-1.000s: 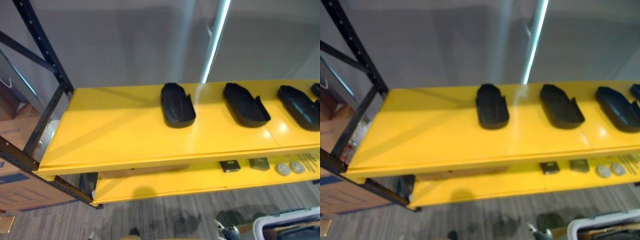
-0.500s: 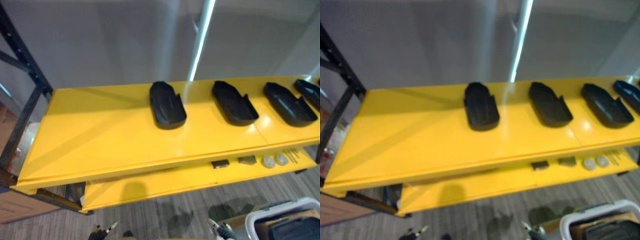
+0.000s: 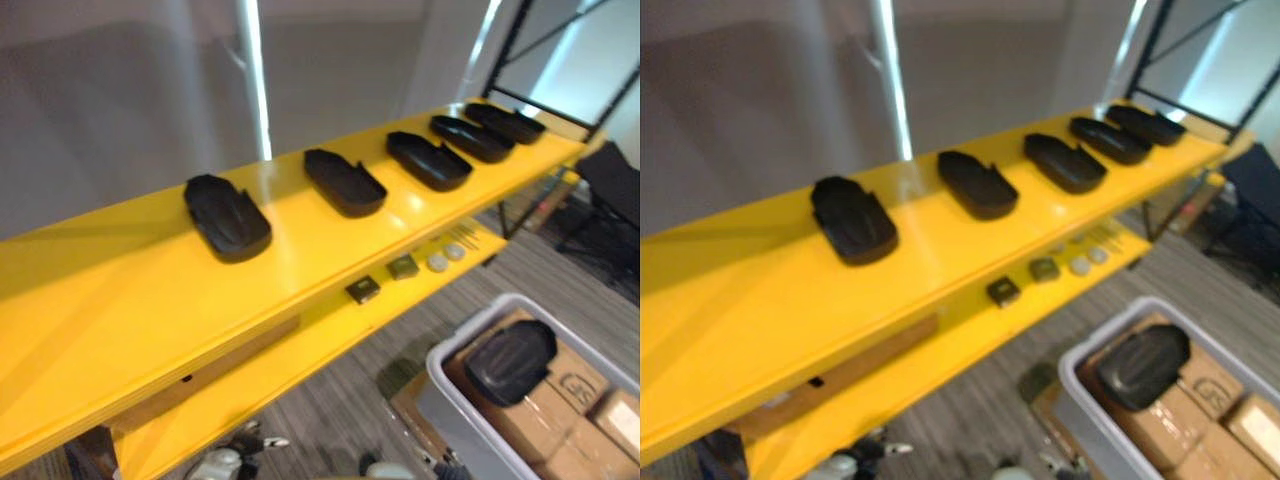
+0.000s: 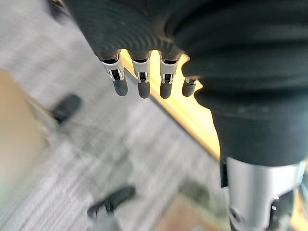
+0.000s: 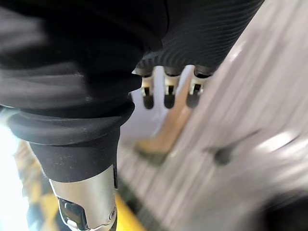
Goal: Walk over and take plastic housings, then place them on the shelf
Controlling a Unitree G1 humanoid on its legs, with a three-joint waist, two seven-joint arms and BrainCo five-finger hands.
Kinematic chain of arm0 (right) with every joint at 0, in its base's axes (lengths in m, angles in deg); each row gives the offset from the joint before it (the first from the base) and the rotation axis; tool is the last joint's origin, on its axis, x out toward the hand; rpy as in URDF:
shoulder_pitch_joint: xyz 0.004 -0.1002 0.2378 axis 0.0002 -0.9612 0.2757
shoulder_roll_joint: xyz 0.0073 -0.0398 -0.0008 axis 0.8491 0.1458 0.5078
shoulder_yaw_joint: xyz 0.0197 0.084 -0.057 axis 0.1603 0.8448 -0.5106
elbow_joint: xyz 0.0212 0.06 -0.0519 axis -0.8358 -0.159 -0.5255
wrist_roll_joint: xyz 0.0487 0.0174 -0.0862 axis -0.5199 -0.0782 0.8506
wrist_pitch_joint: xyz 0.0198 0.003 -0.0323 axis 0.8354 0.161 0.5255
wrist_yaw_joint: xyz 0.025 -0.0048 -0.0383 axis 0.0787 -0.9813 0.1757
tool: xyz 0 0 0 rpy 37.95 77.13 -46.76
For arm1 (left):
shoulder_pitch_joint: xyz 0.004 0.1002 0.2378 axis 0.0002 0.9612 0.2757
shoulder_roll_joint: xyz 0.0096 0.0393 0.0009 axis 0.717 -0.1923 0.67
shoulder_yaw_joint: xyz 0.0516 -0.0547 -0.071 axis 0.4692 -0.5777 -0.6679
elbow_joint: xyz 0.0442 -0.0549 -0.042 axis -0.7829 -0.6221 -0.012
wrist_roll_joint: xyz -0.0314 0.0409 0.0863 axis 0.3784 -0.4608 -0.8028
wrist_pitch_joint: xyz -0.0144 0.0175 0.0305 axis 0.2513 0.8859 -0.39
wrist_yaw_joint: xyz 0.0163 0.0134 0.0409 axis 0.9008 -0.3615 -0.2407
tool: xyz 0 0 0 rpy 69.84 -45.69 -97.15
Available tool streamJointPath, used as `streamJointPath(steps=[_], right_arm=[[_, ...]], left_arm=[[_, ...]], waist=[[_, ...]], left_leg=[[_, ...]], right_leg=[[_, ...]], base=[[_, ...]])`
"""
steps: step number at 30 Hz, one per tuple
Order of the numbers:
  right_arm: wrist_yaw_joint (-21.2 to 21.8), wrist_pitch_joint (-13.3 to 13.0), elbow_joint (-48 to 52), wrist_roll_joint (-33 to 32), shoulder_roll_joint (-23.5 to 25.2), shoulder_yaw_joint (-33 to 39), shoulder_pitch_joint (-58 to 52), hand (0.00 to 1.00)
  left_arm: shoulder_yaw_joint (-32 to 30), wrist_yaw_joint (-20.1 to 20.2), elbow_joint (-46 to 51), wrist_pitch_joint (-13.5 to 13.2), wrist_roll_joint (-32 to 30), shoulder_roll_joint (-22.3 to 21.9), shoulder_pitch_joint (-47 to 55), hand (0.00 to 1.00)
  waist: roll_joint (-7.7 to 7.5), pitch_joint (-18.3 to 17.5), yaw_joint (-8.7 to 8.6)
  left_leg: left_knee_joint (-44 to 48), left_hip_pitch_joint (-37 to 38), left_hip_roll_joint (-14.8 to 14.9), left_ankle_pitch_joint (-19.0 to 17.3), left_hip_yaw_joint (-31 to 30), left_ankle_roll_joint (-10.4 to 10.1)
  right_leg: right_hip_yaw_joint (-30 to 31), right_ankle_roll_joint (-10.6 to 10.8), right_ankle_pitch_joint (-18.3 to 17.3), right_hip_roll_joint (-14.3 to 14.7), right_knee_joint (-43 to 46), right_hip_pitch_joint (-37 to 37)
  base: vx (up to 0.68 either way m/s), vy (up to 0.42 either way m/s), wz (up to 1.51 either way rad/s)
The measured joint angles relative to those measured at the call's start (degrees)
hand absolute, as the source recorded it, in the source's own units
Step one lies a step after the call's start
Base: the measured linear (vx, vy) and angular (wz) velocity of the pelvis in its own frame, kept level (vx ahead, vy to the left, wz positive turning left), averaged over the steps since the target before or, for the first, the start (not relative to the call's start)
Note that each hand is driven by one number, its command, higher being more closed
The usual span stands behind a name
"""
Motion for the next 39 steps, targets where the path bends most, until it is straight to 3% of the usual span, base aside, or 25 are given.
streamJointPath(steps=[4,6,7,8,10,12,16,20,22,24,25,26,28,29,30,31,33,34,35,38,39], right_arm=[[0.1,0.1,0.0,2.0,-0.4,-0.5,-3.2,0.0],[0.3,0.1,0.3,3.5,-0.4,-0.8,-2.6,0.0],[0.6,0.0,0.4,4.0,-0.9,-0.9,-0.5,0.0],[1.6,-0.1,0.4,5.4,-2.6,-1.2,2.7,0.0],[3.1,-0.1,0.4,5.9,-5.5,-2.2,9.8,0.0],[4.1,-0.7,1.0,5.7,-5.9,-2.2,13.9,0.0],[4.1,-1.0,2.0,3.1,-6.0,-3.9,15.9,0.0],[4.2,-1.0,2.0,0.0,-6.0,-5.0,15.4,0.0],[4.1,-1.2,2.9,-1.8,-6.4,-5.0,13.8,0.0],[3.6,-2.5,4.5,-2.0,-6.9,-4.8,11.2,0.0],[3.4,-4.5,8.1,-2.1,-6.9,-5.0,8.3,0.0],[3.4,-5.3,10.6,-2.1,-6.5,-5.4,7.3,0.0],[3.0,-6.9,18.6,-0.7,-6.1,-9.0,4.1,0.0],[3.0,-7.0,23.4,1.1,-6.8,-12.1,3.1,0.0],[3.4,-6.9,26.2,2.1,-7.1,-14.5,3.3,0.0],[3.7,-6.9,30.9,4.9,-7.1,-17.4,3.5,0.0],[3.7,-7.1,34.2,6.5,-7.2,-18.9,5.4,0.0],[3.4,-7.2,35.1,6.5,-7.4,-19.6,8.8,0.0],[2.5,-7.2,36.2,6.2,-7.7,-19.7,12.5,0.0],[-0.1,-7.2,37.9,5.8,-9.3,-20.3,18.6,0.0],[-1.4,-7.1,39.2,5.7,-10.2,-20.7,20.6,0.0]], left_arm=[[3.2,-0.3,-0.9,-0.2,3.2,-1.5,-1.4,0.0],[2.9,-0.7,-0.9,-0.2,5.3,-1.2,-1.5,0.0],[2.0,-1.7,-0.6,-0.5,7.3,-0.7,-1.5,0.0],[0.3,-3.0,0.0,-0.7,9.4,-0.9,-1.2,0.0],[-2.0,-4.3,1.8,-0.9,11.4,-0.9,-0.1,0.0],[-3.7,-5.5,3.0,-1.2,11.3,0.1,0.2,0.0],[-6.4,-6.6,3.9,-1.3,11.3,2.0,1.4,0.0],[-10.9,-6.4,4.2,-2.6,11.0,3.1,3.8,0.0],[-11.4,-6.7,4.5,-3.7,10.6,3.9,4.7,0.0],[-12.5,-6.9,5.5,-3.8,10.6,3.1,5.5,0.0],[-12.8,-6.8,6.2,-4.0,10.3,2.8,6.1,0.0],[-13.0,-6.7,6.8,-4.1,9.5,2.8,6.5,0.0],[-14.9,-6.6,10.0,-4.6,7.3,3.4,8.1,0.0],[-15.5,-6.8,10.6,-4.5,5.9,3.7,8.3,0.0],[-16.2,-7.3,10.3,-3.6,6.2,4.0,9.0,0.0],[-17.3,-8.0,9.8,-3.2,6.9,4.2,10.2,0.0],[-18.5,-8.4,9.8,-2.9,7.2,5.1,13.0,0.0],[-20.1,-8.4,9.9,-2.9,7.2,5.2,16.0,0.0],[-21.8,-8.4,9.8,-2.5,7.1,5.5,18.6,0.0],[-25.0,-8.0,9.8,-1.4,7.2,5.8,23.5,0.0],[-27.5,-7.2,9.7,-0.7,7.2,5.6,26.1,0.0]], waist=[[0.41,-0.1,-1.23],[0.13,-0.1,-0.87],[0.14,0.6,-0.32],[1.77,2.2,1.23],[4.69,5.3,2.43],[4.03,7.0,2.45],[3.09,7.9,5.24],[3.62,7.9,5.46],[4.75,8.0,5.3],[5.77,7.9,5.31],[6.39,8.1,5.32],[6.25,8.1,5.4],[4.32,8.3,6.11],[3.88,8.3,7.09],[4.37,8.3,7.6],[4.3,8.2,7.58],[4.28,8.2,8.66],[4.35,8.0,9.59],[4.25,8.0,10.93],[3.99,6.2,13.14],[3.08,4.9,13.9]], left_leg=[[0.2,-0.5,0.1,-0.3,1.2,0.3],[4.1,-3.2,-0.4,-2.2,-3.0,0.2],[12.2,-7.4,-0.1,-6.0,-11.5,1.2],[18.4,-10.2,0.8,-10.9,-20.5,0.8],[23.9,-12.0,1.9,-17.7,-24.8,-0.6],[28.9,-15.0,0.8,-20.1,-24.3,0.5],[34.6,-18.4,-0.4,-23.1,-25.2,2.1],[36.0,-18.0,-1.6,-24.4,-27.4,3.0],[40.0,-17.9,-1.1,-26.5,-28.8,3.2],[43.3,-17.8,-0.5,-28.4,-30.2,3.5],[46.3,-18.0,0.4,-30.6,-30.5,4.0],[47.4,-18.0,0.4,-31.4,-30.1,4.6],[49.6,-18.0,0.1,-32.5,-27.6,6.0],[49.7,-18.0,0.4,-32.1,-25.4,7.2],[48.8,-17.9,1.4,-31.4,-23.0,8.6],[47.1,-17.3,2.0,-29.7,-21.0,9.7],[44.1,-16.1,2.5,-27.8,-18.4,10.7],[41.7,-15.5,3.2,-26.0,-15.9,10.9],[39.2,-15.1,4.0,-24.3,-13.1,10.9],[36.2,-16.4,5.2,-22.0,-9.3,10.7],[34.9,-17.9,5.7,-20.5,-6.9,10.2]], right_leg=[[1.9,0.1,0.0,0.0,0.1,-1.8],[4.2,0.4,0.5,-0.1,0.7,-3.7],[6.7,0.2,1.5,0.3,1.5,-5.9],[10.2,0.8,2.6,1.9,1.5,-7.6],[14.1,2.0,4.7,3.9,0.8,-8.9],[15.6,3.2,5.4,3.0,0.5,-10.2],[15.4,4.4,6.3,1.1,-0.4,-10.5],[12.7,4.2,5.5,0.5,0.8,-8.5],[12.3,4.6,2.4,1.6,5.7,-8.6],[12.7,4.7,1.9,2.7,8.9,-8.7],[12.9,4.7,1.9,3.8,11.1,-8.9],[12.7,4.7,1.9,3.8,11.5,-8.9],[11.2,5.8,3.4,2.6,11.6,-9.8],[8.8,5.6,8.8,2.5,9.6,-10.8],[6.6,5.1,12.7,2.5,7.0,-10.8],[0.8,1.2,8.7,1.8,14.4,-11.6],[-3.7,-2.8,3.7,0.3,24.1,-12.0],[-6.9,-6.2,0.4,-1.4,30.4,-11.9],[-9.2,-8.2,-2.4,-3.2,35.2,-11.4],[-12.3,-10.0,-5.2,-6.0,39.3,-8.8],[-12.9,-10.0,-5.5,-7.5,39.2,-7.0]], base=[[-0.04,0.008,-0.26],[0.01,0.01,-0.22],[-0.01,0.005,-0.92],[-0.04,0.039,-1.26],[-0.08,0.182,-1.31],[-0.15,0.227,-0.45],[-0.08,0.233,0.11],[0.08,0.107,0.28],[0.07,0.058,0.15],[-0.01,0.109,-0.11],[-0.09,0.168,-0.26],[-0.16,0.224,-0.41],[-0.19,0.156,-0.64],[-0.3,0.174,-0.96],[-0.45,0.24,-1.06],[-0.38,0.206,-0.76],[-0.23,0.125,-0.75],[-0.19,0.081,-1.18],[-0.18,0.058,-1.18],[-0.12,-0.023,-1.03],[-0.11,-0.121,-0.86]])
